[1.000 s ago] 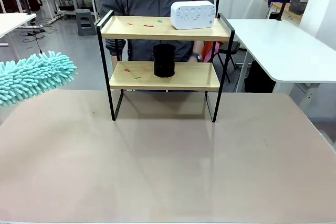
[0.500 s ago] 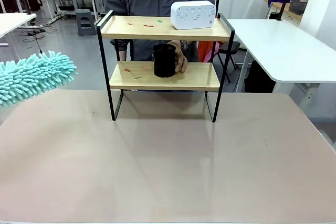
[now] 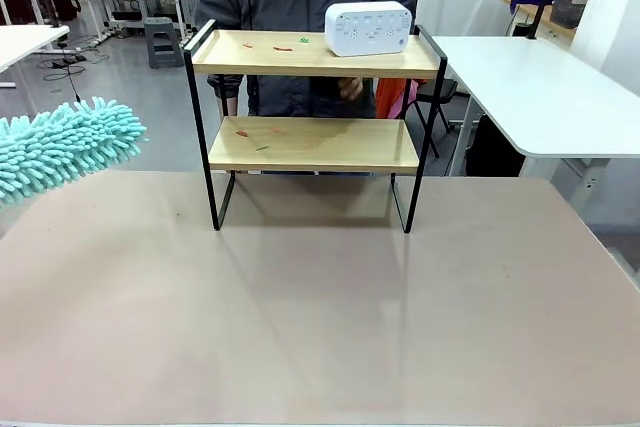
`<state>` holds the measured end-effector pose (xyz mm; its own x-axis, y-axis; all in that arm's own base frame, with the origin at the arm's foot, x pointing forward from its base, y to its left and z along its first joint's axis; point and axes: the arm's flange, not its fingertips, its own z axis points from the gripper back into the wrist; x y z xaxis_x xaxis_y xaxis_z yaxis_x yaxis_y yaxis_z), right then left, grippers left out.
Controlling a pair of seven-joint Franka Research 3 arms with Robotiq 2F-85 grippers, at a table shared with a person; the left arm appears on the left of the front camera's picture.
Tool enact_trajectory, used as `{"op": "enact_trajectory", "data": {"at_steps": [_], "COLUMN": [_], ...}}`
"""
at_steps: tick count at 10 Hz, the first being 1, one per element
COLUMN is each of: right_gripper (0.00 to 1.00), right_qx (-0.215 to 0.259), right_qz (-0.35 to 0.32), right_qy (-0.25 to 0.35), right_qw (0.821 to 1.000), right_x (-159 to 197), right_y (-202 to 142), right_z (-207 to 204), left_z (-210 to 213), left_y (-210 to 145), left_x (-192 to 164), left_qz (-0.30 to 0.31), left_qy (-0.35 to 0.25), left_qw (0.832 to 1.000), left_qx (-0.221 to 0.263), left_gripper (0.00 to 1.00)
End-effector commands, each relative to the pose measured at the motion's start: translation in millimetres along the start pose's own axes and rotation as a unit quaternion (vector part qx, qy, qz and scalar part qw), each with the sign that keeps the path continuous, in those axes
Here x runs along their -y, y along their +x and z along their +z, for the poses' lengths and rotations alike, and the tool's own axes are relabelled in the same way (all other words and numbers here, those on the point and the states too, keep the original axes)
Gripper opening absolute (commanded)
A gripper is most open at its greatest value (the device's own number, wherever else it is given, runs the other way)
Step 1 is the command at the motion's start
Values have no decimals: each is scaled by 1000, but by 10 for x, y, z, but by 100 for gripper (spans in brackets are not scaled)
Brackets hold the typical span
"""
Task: Clean the shelf.
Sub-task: Clean the specific tier of the Shelf with the Duster once objects are removed.
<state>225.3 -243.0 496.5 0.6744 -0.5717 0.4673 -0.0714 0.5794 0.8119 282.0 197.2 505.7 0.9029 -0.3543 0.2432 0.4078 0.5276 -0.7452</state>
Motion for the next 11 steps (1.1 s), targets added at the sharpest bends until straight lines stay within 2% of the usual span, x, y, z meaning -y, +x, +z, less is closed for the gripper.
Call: {"op": "enact_trajectory", "data": {"at_steps": [1, 2, 4, 5, 6, 7, 9, 11], "right_gripper": [100, 100, 100, 100, 100, 100, 100, 100], "right_qx": [9, 9, 9, 9, 9, 9, 9, 9], "right_qz": [11, 11, 11, 11, 11, 11, 11, 11], "right_qy": [8, 8, 8, 8, 8, 8, 8, 8], "right_qw": [1000, 1000, 1000, 1000, 1000, 1000, 1000, 1000], "right_x": [-7, -7, -7, -7, -7, -7, -7, -7], "right_y": [22, 22, 22, 22, 22, 22, 22, 22], "right_z": [-17, -17, -17, -17, -17, -17, -17, -17], "left_z": [0, -91, -480, -721, -954, -1184, -1619, -1907], "left_y": [0, -72, -45, 136, 331, 524, 874, 1079], "left_x": [0, 228, 768, 973, 1157, 1347, 1616, 1650], "left_qz": [0, -38, -103, -123, -130, -140, -94, -64], "left_qy": [0, 21, 87, 120, 144, 141, 194, 217], "left_qw": [1000, 997, 982, 978, 978, 978, 976, 974], "left_qx": [0, -70, -130, -119, -81, -56, 16, -27], "left_gripper": [12, 12, 12, 12, 12, 12, 12, 12]}}
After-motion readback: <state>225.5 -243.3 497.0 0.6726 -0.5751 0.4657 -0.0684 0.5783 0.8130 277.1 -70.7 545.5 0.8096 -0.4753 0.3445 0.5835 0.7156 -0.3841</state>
